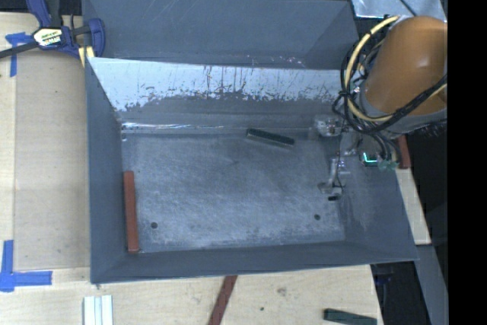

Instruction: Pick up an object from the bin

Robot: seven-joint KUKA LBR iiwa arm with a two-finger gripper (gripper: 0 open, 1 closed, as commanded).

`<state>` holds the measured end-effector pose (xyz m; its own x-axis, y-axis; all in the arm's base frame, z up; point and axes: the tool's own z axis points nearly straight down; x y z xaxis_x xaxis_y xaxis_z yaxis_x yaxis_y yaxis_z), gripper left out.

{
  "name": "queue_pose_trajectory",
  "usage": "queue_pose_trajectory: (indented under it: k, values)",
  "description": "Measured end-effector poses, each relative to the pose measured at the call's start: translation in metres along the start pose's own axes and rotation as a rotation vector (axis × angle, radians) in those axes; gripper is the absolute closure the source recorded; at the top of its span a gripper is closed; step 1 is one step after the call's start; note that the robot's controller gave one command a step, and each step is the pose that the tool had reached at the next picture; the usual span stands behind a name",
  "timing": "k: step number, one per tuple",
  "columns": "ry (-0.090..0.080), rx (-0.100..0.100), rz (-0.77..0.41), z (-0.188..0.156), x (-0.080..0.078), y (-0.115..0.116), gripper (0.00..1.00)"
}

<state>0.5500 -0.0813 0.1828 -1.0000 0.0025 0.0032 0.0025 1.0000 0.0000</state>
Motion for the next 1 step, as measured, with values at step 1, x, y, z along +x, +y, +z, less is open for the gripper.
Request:
queue_pose_trajectory:
  k: [1]
  values:
    - [-0.007, 0.001, -0.002, -0.0034, -0.0018, 0.0002, 0.00]
